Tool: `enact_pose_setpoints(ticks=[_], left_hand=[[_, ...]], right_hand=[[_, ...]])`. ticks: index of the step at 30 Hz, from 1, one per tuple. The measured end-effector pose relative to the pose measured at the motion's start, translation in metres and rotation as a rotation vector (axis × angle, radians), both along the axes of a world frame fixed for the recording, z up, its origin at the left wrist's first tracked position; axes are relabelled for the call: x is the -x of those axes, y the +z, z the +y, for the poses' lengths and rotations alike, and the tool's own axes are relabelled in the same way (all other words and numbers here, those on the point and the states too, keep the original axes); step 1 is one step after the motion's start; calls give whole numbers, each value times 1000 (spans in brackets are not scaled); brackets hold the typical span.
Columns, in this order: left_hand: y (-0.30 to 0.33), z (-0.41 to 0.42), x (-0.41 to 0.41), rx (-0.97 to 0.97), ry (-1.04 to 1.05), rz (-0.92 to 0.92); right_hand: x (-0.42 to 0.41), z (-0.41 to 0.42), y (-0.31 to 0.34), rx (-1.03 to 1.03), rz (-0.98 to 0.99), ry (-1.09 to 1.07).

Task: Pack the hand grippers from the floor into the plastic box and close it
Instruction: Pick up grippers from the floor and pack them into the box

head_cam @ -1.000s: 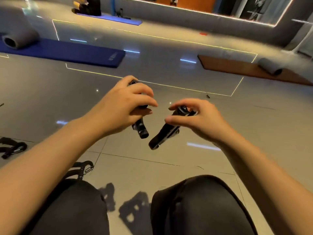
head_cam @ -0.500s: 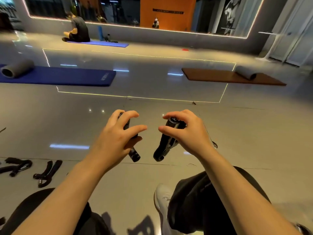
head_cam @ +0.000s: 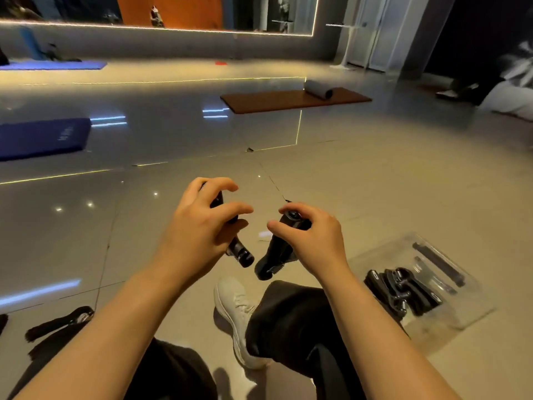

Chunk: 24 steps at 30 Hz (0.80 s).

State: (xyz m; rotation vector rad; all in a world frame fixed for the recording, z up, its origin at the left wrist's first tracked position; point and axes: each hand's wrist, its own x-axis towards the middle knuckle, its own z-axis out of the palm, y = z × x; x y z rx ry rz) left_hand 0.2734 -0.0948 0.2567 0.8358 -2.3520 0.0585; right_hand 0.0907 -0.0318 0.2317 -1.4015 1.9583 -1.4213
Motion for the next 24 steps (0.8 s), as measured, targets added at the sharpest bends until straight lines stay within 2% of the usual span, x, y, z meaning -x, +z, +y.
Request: enact_pose_setpoints(ticks=[8,16,19,24], left_hand=[[-1,30,54,-50,-179,49],[-2,43,78,-14,-369,-41],[-5,46,88,2,-388,-37],[-6,51,130,22,-467,-77]], right_hand=[[13,72,5,-11,-41,-129],[32,105,101,-98,238,12],[43,105,99,-141,279,4],[89,109,61,-241,217,-47]])
